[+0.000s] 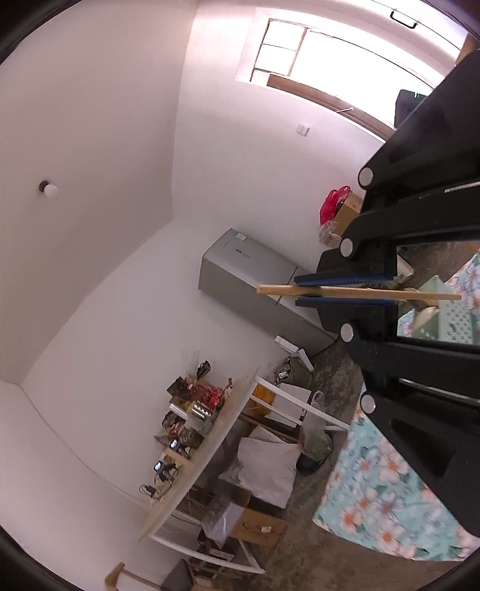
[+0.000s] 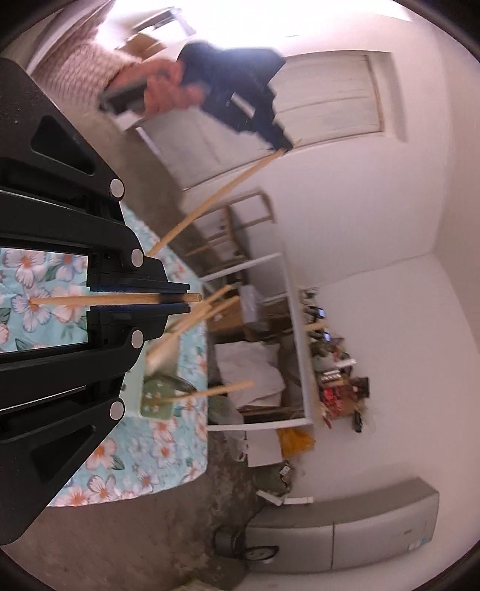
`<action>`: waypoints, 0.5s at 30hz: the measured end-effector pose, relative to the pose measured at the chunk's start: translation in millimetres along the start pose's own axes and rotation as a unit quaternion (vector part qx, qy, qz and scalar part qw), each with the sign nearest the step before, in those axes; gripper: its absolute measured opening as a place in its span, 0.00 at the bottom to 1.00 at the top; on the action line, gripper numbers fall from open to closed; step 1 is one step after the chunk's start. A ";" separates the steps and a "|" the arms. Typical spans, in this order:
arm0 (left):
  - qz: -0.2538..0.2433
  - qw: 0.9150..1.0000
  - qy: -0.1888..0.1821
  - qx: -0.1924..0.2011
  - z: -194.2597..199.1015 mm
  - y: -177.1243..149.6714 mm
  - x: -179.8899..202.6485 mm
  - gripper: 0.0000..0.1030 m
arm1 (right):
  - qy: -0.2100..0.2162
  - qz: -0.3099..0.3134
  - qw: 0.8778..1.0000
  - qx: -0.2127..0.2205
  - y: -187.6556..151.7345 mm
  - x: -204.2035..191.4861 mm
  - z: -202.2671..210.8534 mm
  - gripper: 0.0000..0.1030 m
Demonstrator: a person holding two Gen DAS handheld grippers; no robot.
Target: Organize utensils
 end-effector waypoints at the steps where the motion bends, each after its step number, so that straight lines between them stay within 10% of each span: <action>1: -0.002 1.000 0.001 -0.001 -8.4 0.2 0.6 0.05 | 0.003 -0.006 1.000 0.004 1.2 2.4 2.6 0.03; 15: -0.045 0.997 0.057 -0.035 -81.0 -38.7 -8.9 0.05 | 0.006 -0.030 0.999 0.022 2.9 37.1 15.9 0.03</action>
Point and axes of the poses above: each gripper's, at about its wrist camera, not at the fingertips, and z roughly against the way its jaws point, x to its right, y to its top, the point moved 9 cm from there along -z, roughly the way its jaws point, and after that the axes turned 3 degrees about x, right-handed, at the moved point
